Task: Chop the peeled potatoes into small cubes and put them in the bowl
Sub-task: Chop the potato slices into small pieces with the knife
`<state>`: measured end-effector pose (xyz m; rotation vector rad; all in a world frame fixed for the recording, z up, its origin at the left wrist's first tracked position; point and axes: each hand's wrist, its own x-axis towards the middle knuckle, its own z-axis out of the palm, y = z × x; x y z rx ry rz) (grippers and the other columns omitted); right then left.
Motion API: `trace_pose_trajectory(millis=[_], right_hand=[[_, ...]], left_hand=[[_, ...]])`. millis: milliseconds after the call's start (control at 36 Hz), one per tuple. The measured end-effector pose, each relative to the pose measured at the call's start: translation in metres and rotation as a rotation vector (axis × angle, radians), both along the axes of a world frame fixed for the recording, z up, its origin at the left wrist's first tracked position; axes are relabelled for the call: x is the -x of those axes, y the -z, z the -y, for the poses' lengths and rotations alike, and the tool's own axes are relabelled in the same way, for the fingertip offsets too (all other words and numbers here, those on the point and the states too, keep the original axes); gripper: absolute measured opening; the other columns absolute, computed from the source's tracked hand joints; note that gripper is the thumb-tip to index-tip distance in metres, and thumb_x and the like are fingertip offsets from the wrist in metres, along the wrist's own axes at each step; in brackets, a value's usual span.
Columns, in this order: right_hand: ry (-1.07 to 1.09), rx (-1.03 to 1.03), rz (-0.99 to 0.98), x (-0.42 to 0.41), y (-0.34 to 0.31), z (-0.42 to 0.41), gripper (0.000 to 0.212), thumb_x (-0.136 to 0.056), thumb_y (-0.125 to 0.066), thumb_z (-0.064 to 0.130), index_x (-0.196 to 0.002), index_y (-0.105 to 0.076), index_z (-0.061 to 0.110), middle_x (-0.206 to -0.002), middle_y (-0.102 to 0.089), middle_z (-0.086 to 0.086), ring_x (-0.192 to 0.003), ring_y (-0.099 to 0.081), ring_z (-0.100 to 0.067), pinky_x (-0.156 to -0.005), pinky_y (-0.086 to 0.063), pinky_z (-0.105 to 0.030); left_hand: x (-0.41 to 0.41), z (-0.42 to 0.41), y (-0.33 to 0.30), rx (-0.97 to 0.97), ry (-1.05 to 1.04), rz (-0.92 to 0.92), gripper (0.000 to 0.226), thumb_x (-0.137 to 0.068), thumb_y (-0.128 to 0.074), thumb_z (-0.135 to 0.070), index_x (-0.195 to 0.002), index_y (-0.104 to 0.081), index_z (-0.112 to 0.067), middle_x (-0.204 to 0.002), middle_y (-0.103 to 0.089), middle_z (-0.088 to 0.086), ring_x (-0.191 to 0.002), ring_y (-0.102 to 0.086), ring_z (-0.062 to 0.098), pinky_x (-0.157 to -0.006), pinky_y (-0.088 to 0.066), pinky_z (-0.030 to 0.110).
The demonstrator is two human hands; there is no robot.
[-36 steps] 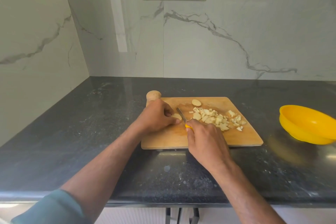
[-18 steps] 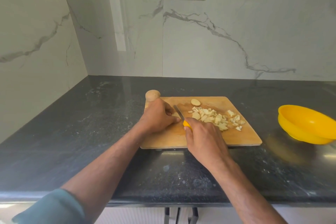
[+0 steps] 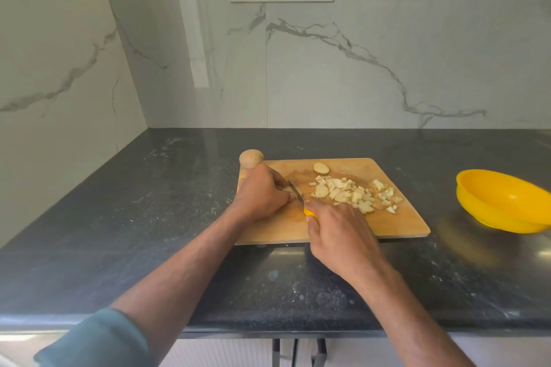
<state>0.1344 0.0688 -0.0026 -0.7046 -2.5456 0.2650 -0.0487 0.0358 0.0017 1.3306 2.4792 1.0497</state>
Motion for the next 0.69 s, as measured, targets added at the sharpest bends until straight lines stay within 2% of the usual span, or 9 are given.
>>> trace_pose_trajectory(millis=[83, 139, 194, 278, 361, 444, 528, 611, 694], right_hand=[[0.009, 0.004, -0.009, -0.007, 0.000, 0.004, 0.035, -0.103, -0.051, 0.025, -0.137, -0.058, 0.019, -0.101, -0.073, 0.004, -0.070, -0.054, -0.004, -0.063, -0.033, -0.005], [0.041, -0.003, -0.013, -0.010, 0.001, 0.006, 0.035, -0.103, -0.050, 0.026, -0.136, -0.058, 0.020, -0.092, -0.072, 0.006, -0.061, -0.048, -0.004, -0.052, -0.027, -0.002], [0.073, -0.038, 0.008, -0.010, 0.004, 0.007, 0.031, -0.103, -0.050, 0.025, -0.131, -0.062, 0.019, -0.074, -0.060, 0.010, -0.050, -0.042, -0.004, -0.045, -0.024, -0.006], [0.092, -0.016, 0.007, -0.011, 0.006, 0.007, 0.030, -0.102, -0.052, 0.023, -0.129, -0.064, 0.017, -0.066, -0.047, 0.016, -0.042, -0.034, 0.005, -0.041, -0.027, -0.007], [0.064, 0.023, -0.038, -0.012, 0.003, 0.007, 0.031, -0.101, -0.055, 0.023, -0.130, -0.064, 0.016, -0.067, -0.048, 0.017, -0.042, -0.035, 0.007, -0.046, -0.035, -0.003], [0.031, 0.012, -0.047, -0.012, 0.005, 0.009, 0.032, -0.101, -0.055, 0.024, -0.131, -0.063, 0.016, -0.068, -0.054, 0.015, -0.043, -0.037, 0.006, -0.043, -0.029, -0.004], [0.004, -0.014, -0.062, -0.012, 0.007, 0.009, 0.032, -0.100, -0.057, 0.023, -0.130, -0.064, 0.016, -0.071, -0.066, 0.010, -0.048, -0.043, 0.002, -0.053, -0.030, -0.003], [-0.011, -0.039, -0.064, -0.011, 0.010, 0.008, 0.033, -0.100, -0.055, 0.025, -0.131, -0.064, 0.016, -0.077, -0.071, 0.007, -0.056, -0.053, -0.003, -0.059, -0.046, -0.013], [-0.004, -0.049, -0.055, -0.011, 0.013, 0.007, 0.036, -0.101, -0.051, 0.029, -0.133, -0.061, 0.018, -0.083, -0.071, 0.005, -0.066, -0.062, -0.008, -0.065, -0.056, -0.024]], left_hand=[[0.000, 0.000, 0.000, 0.001, 0.005, 0.002, 0.036, -0.083, -0.084, -0.027, -0.114, -0.076, -0.011, -0.103, -0.072, 0.000, -0.095, -0.065, 0.015, -0.092, -0.057, 0.034], [-0.001, 0.001, 0.000, -0.002, 0.011, 0.002, 0.037, -0.083, -0.084, -0.028, -0.115, -0.075, -0.010, -0.104, -0.072, 0.001, -0.095, -0.065, 0.015, -0.092, -0.057, 0.034], [0.000, 0.001, 0.001, -0.007, 0.012, 0.005, 0.038, -0.083, -0.084, -0.028, -0.115, -0.075, -0.009, -0.102, -0.072, 0.001, -0.094, -0.064, 0.015, -0.090, -0.056, 0.031], [0.001, 0.003, 0.001, -0.018, 0.017, 0.013, 0.038, -0.082, -0.086, -0.030, -0.113, -0.075, -0.010, -0.095, -0.069, -0.003, -0.090, -0.064, 0.011, -0.085, -0.055, 0.026], [0.005, 0.006, 0.000, -0.021, 0.007, 0.033, 0.037, -0.076, -0.090, -0.036, -0.104, -0.076, -0.016, -0.088, -0.068, -0.007, -0.086, -0.063, 0.007, -0.085, -0.056, 0.027], [0.012, 0.009, -0.001, -0.018, 0.017, 0.062, 0.036, -0.072, -0.092, -0.038, -0.098, -0.076, -0.019, -0.087, -0.069, -0.008, -0.086, -0.064, 0.007, -0.084, -0.056, 0.028], [0.013, 0.009, -0.001, -0.015, 0.042, 0.067, 0.035, -0.073, -0.092, -0.034, -0.100, -0.078, -0.017, -0.088, -0.070, -0.007, -0.086, -0.065, 0.007, -0.085, -0.056, 0.027], [0.013, 0.007, 0.000, -0.017, 0.040, 0.066, 0.029, -0.074, -0.091, -0.033, -0.097, -0.077, -0.020, -0.089, -0.071, -0.009, -0.089, -0.065, 0.008, -0.094, -0.056, 0.037], [0.013, 0.006, 0.001, -0.021, 0.033, 0.062, 0.027, -0.075, -0.091, -0.033, -0.096, -0.078, -0.021, -0.088, -0.071, -0.009, -0.090, -0.066, 0.009, -0.095, -0.056, 0.040]])
